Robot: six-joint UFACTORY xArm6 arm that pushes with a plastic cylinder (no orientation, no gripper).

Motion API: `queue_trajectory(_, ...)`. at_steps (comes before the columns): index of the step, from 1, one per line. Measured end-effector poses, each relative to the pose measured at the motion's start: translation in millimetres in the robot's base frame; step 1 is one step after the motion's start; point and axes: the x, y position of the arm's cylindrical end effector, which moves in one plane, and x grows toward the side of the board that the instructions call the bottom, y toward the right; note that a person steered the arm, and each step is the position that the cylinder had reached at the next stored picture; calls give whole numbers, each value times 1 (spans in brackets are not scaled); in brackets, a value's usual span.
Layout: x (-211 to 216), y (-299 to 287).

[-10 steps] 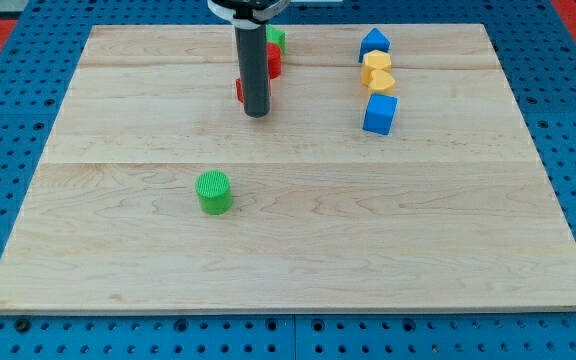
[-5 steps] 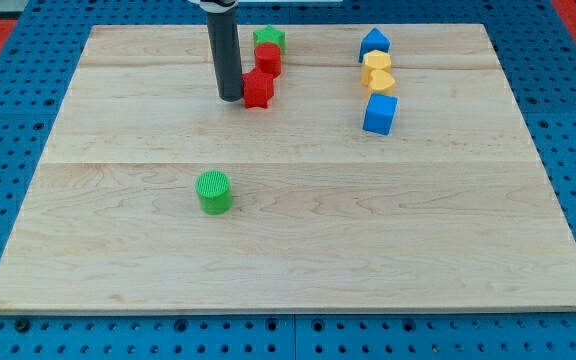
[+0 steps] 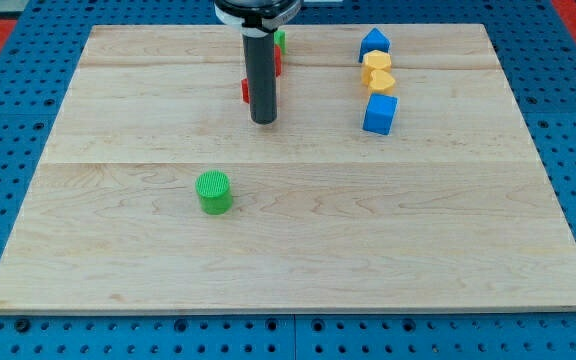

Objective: Slide the red star closer to the red circle

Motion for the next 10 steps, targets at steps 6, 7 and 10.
queue_trajectory(6,-28,2)
queue_trajectory(7,-13,-23)
queue_trajectory(10,-37,-49)
